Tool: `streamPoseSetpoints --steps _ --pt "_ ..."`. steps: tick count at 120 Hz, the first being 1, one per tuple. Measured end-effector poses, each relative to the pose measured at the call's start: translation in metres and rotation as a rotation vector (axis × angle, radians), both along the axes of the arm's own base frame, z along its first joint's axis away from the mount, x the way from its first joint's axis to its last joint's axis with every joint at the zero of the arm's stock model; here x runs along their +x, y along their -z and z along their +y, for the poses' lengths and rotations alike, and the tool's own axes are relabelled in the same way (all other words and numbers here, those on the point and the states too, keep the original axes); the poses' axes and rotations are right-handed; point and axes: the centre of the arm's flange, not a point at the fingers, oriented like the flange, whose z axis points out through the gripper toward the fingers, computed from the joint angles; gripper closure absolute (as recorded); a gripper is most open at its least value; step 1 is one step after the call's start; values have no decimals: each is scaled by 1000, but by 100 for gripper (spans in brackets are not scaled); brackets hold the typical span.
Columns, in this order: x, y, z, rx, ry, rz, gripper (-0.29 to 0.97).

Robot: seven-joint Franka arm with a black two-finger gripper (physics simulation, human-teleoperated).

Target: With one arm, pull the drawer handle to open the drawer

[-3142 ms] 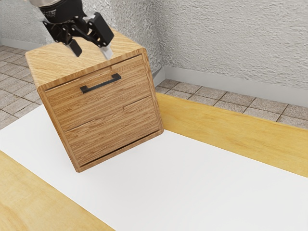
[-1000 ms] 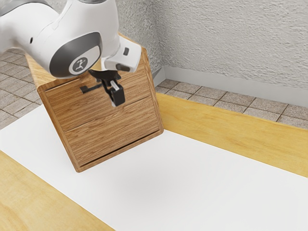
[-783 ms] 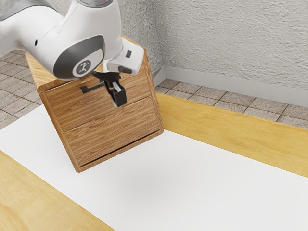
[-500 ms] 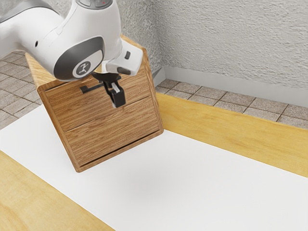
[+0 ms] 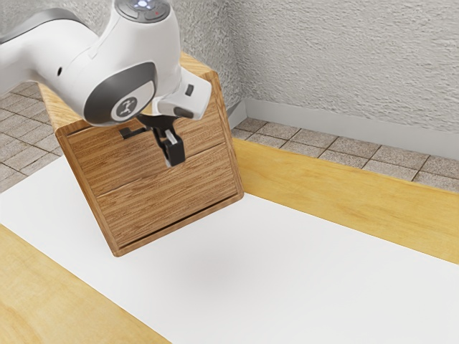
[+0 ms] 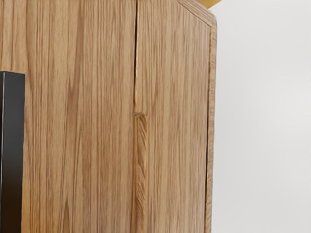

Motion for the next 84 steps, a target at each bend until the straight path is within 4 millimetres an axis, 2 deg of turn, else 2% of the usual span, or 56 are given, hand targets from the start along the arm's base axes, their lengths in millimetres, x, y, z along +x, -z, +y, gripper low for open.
streamPoseSetpoints --steps 84 --pt "2 -10 -7 11 39 -37 0"
